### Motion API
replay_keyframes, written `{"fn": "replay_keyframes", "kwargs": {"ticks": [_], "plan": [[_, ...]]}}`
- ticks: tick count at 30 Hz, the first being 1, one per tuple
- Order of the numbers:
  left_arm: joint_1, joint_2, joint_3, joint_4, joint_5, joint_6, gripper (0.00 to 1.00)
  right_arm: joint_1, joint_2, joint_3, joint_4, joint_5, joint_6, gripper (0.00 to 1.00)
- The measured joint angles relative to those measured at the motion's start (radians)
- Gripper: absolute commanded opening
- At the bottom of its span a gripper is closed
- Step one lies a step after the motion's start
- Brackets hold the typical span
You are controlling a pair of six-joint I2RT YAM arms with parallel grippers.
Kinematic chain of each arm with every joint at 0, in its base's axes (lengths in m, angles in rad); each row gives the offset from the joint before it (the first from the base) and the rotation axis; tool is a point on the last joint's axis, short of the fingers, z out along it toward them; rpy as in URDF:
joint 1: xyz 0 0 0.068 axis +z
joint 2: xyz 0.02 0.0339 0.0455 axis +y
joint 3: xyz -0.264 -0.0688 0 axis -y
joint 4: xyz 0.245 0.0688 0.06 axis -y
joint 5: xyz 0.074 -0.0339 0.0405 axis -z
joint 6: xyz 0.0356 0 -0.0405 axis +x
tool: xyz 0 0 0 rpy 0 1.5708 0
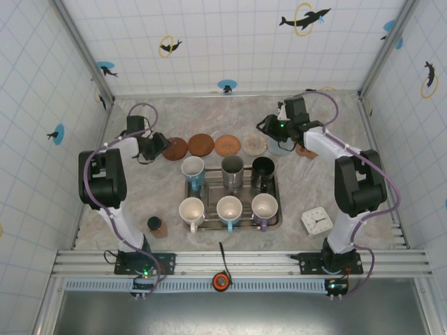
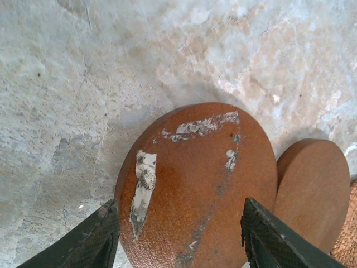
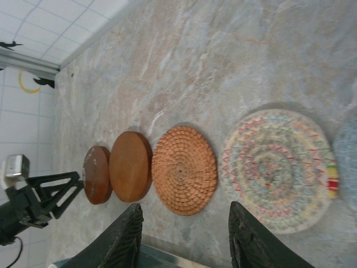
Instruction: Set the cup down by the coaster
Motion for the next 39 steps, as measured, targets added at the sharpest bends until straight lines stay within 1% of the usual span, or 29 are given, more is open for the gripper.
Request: {"fn": "replay_keyframes", "kwargs": {"ticks": [2,5,8,10,12,13,16,23,31,39], "plan": [[0.000,-0.012,0.007,-0.007,-0.001,0.001,0.59,-0.027,-0.010,0.002,-0.036,0.006,-0.019,0.45],[0.000,-0.055,0.007,-0.024,-0.001,0.001,0.59,-0.084,-0.047,0.002,-0.103,0.019,-0.061,0.50],[0.000,-0.110,0.007,-0.037,-0.005,0.001,0.59,-0.164,-0.086,0.002,-0.159,0.025,-0.108,0.51],[0.000,-0.153,0.007,-0.043,-0.008,0.006,0.60,-0.236,-0.104,0.002,-0.196,0.028,-0.136,0.51],[0.000,-0.190,0.008,-0.050,-0.012,0.012,0.60,-0.295,-0.113,0.000,-0.223,0.039,-0.157,0.54],[0.000,-0.209,0.008,-0.055,-0.016,0.016,0.60,-0.324,-0.117,-0.006,-0.229,0.049,-0.166,0.57],[0.000,-0.251,0.015,-0.068,-0.019,0.017,0.60,-0.381,-0.133,-0.042,-0.251,0.078,-0.197,0.59],[0.000,-0.313,0.016,-0.082,-0.019,0.017,0.60,-0.438,-0.117,-0.050,-0.294,0.111,-0.245,0.60],[0.000,-0.315,0.015,-0.098,-0.019,0.019,0.60,-0.445,0.064,-0.003,-0.323,0.136,-0.266,0.60],[0.000,-0.315,0.015,-0.108,-0.019,0.035,0.60,-0.445,0.134,0.022,-0.319,0.141,-0.266,0.60]]}}
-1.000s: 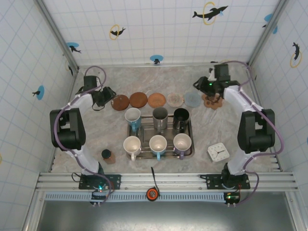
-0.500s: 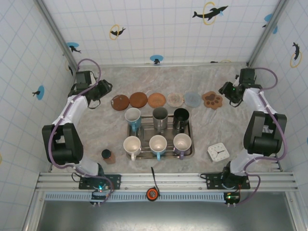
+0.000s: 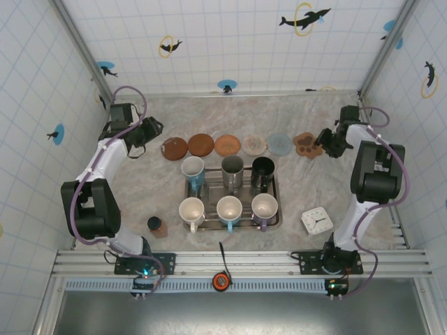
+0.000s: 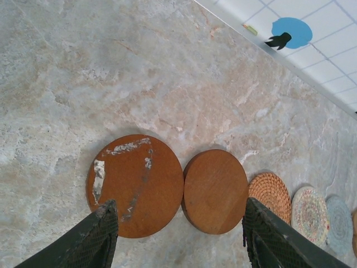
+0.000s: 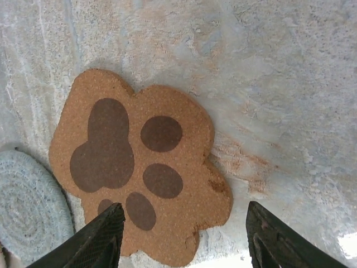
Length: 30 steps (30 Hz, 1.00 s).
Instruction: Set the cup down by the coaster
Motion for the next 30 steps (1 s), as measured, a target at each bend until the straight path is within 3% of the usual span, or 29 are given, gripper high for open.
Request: {"fn": "replay_keyframes", "kwargs": {"ticks": [11,30], "plan": [[0.000,0.000,0.000,-0.011,-0.012,0.008,0.60,0.000,0.094,0.075,0.024,-0.022,0.000,0.56],[0.000,0.012,0.000,-0.022,-0.015,0.010,0.60,0.048,0.103,0.091,0.008,-0.043,-0.002,0.55]]}}
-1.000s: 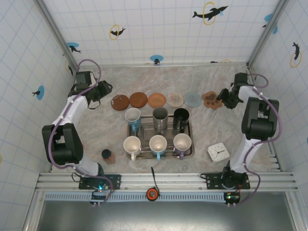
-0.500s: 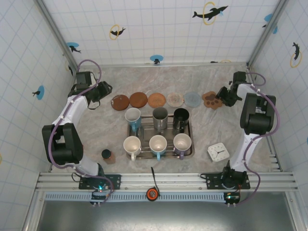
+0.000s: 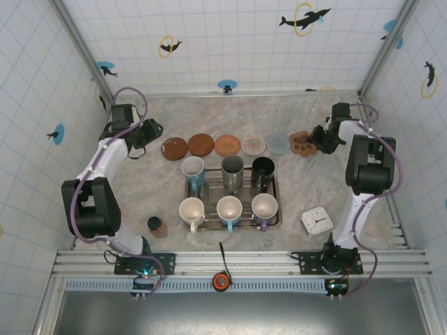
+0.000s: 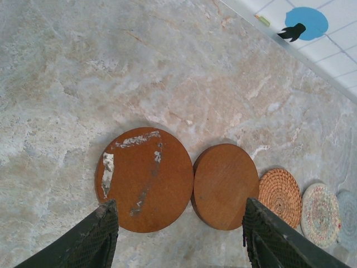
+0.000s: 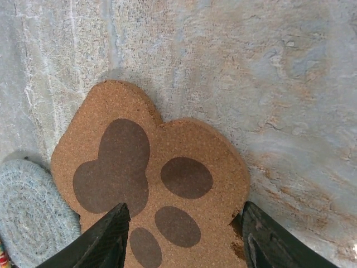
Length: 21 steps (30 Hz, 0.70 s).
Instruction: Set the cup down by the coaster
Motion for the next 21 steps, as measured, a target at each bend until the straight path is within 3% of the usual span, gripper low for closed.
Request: {"fn": "replay_keyframes", "kwargs": {"ticks": [15,21], "plan": [[0.000,0.000,0.000,0.000,-0.004,0.000,0.60,-0.001,-0.006,0.045,-0.085,0.044,-0.018,0.57],[0.000,0.000,0.000,0.000,-0.004,0.000,0.59,0.002,-0.101,0.045,-0.105,0.052,-0.018,0.57]]}}
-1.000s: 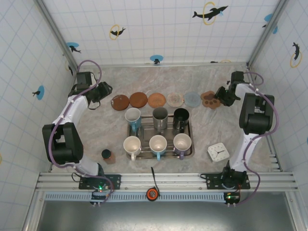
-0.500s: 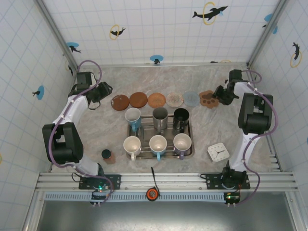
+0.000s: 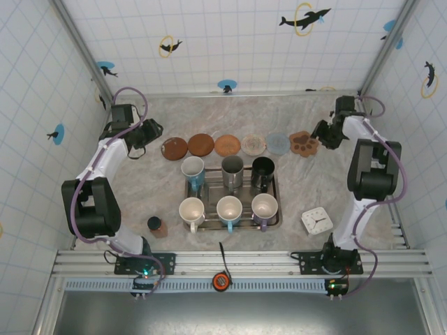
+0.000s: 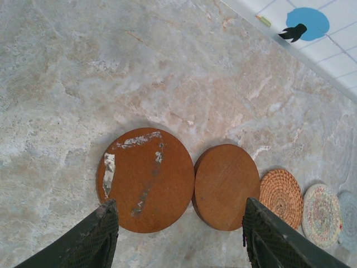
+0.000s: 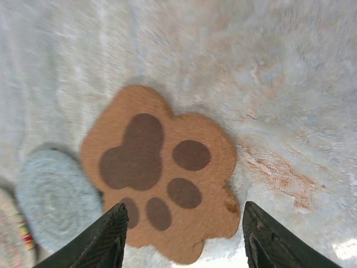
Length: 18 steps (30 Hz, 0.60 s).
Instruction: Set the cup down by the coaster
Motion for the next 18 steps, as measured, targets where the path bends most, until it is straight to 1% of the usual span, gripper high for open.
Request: {"fn": "replay_keyframes", "kwargs": {"ticks": [4,7,12,18], "plan": [[-0.004,-0.003,0.002,-0.006,0.000,0.005,0.58,0.016,-0.089,0.001,0.001,0.003,0.001,0.56],[-0.017,-0.004,0.013,-0.023,-0.001,0.026,0.58,0.047,-0.140,0.003,0.001,0.003,0.002,0.56],[-0.071,-0.004,0.080,-0.088,-0.043,0.068,0.58,0.122,-0.183,0.019,-0.011,0.014,0.000,0.56],[-0.153,-0.004,0.116,-0.127,-0.103,0.106,0.59,0.239,-0.216,0.030,-0.036,0.074,-0.021,0.57]]}}
